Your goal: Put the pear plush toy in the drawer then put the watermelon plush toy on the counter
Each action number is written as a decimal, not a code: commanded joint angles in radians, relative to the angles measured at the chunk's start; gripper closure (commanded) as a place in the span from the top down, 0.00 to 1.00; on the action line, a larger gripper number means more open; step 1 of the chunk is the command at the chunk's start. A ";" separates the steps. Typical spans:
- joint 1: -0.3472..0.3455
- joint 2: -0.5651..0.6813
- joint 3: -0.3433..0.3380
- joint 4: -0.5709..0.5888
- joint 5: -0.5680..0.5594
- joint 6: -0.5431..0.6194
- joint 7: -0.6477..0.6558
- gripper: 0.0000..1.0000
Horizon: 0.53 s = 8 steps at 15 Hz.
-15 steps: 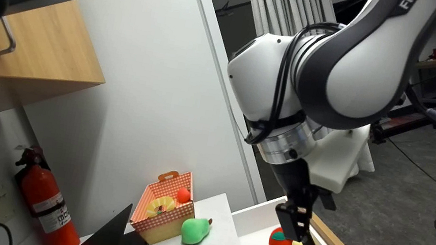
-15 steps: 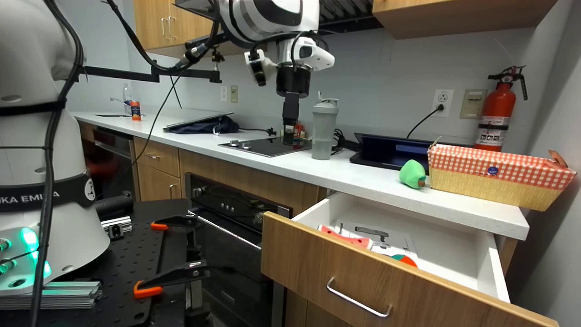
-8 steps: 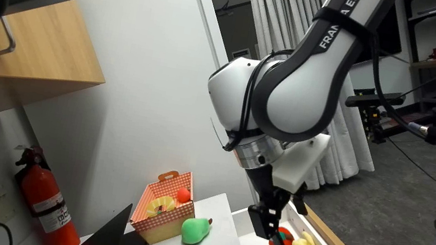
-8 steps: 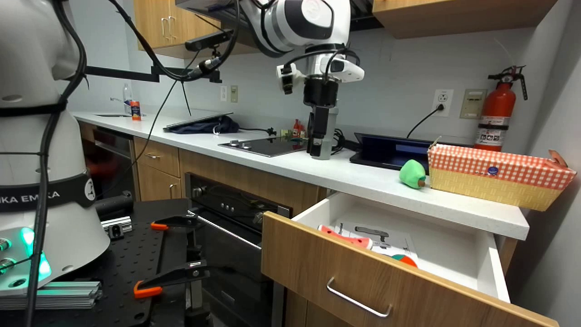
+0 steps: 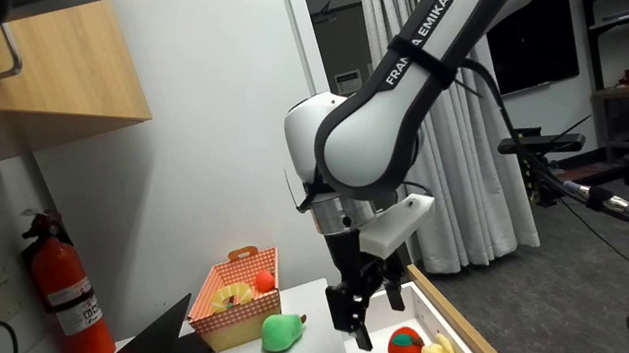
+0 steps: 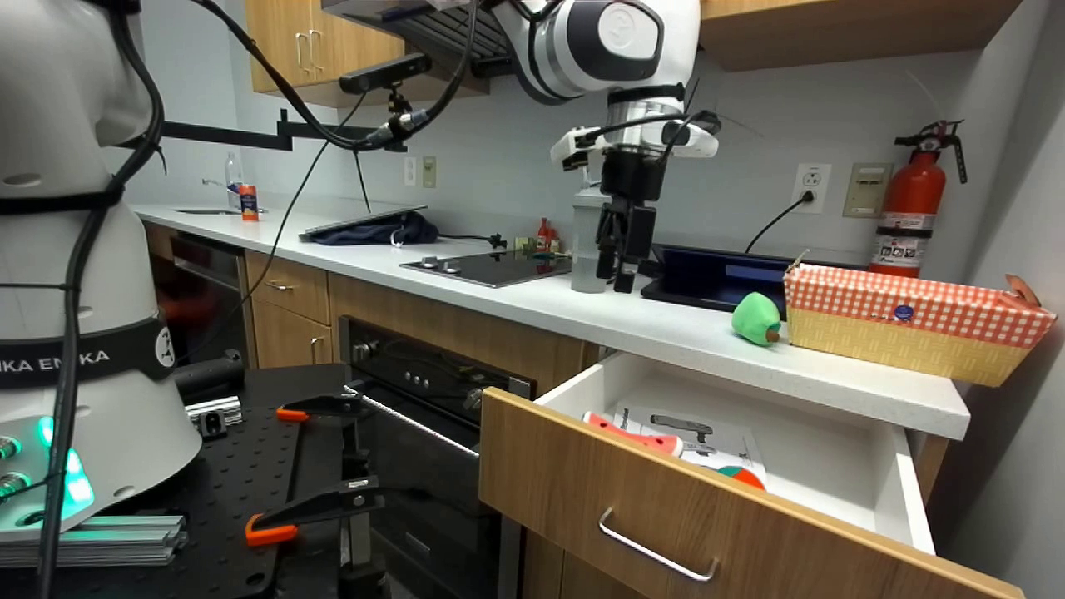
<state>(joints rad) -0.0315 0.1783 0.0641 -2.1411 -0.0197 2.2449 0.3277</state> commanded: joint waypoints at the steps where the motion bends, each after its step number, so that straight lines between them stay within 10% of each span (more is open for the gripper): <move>1: 0.013 0.073 -0.022 0.101 0.052 0.014 -0.113 1.00; 8: 0.025 0.109 -0.022 0.123 0.044 0.147 -0.169 1.00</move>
<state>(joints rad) -0.0282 0.2640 0.0558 -2.0343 0.0015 2.3276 0.1899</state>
